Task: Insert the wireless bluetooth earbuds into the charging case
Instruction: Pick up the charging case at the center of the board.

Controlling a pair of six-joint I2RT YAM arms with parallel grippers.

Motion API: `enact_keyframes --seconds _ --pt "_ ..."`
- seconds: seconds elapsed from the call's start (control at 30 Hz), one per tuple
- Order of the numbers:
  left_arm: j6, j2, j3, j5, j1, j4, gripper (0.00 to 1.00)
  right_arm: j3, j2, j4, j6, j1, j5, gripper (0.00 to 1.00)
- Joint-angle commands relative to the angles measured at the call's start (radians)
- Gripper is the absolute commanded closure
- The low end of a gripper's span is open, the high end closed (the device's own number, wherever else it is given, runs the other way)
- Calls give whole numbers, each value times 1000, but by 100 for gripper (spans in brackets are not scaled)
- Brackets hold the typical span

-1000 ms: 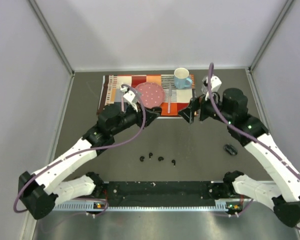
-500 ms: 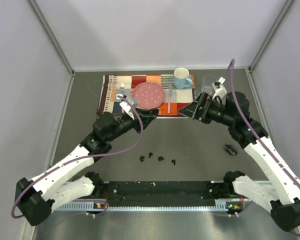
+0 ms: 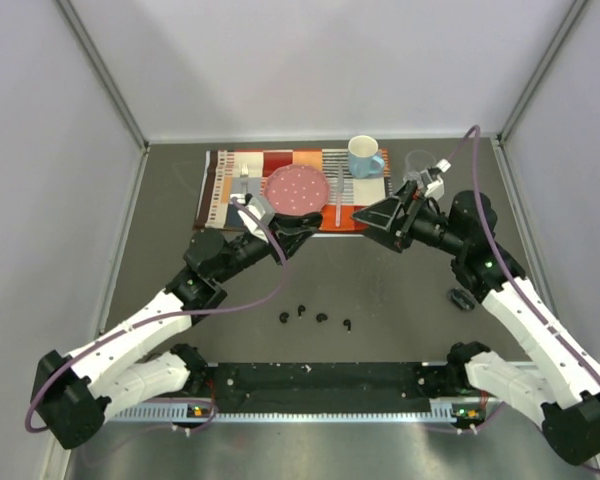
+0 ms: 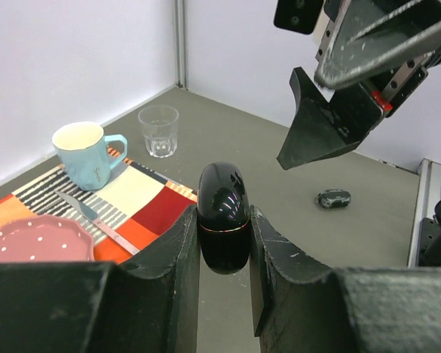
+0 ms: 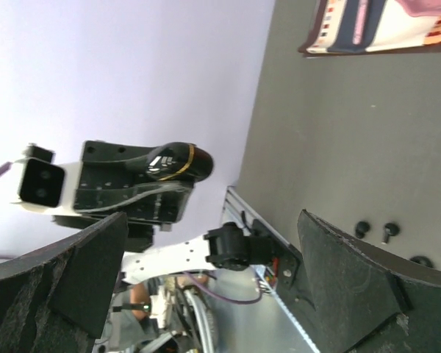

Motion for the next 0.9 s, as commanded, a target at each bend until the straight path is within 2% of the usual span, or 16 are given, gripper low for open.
enact_keyframes --seconds 0.0,0.33,0.87 --pt "-2 1 -12 34 -3 116 100 3 -25 158 144 3 -46 2" --pt "-61 62 4 93 -15 187 100 11 53 210 206 110 -5 3" --pt "-84 68 -4 108 -27 222 100 -43 40 239 266 120 36 2"
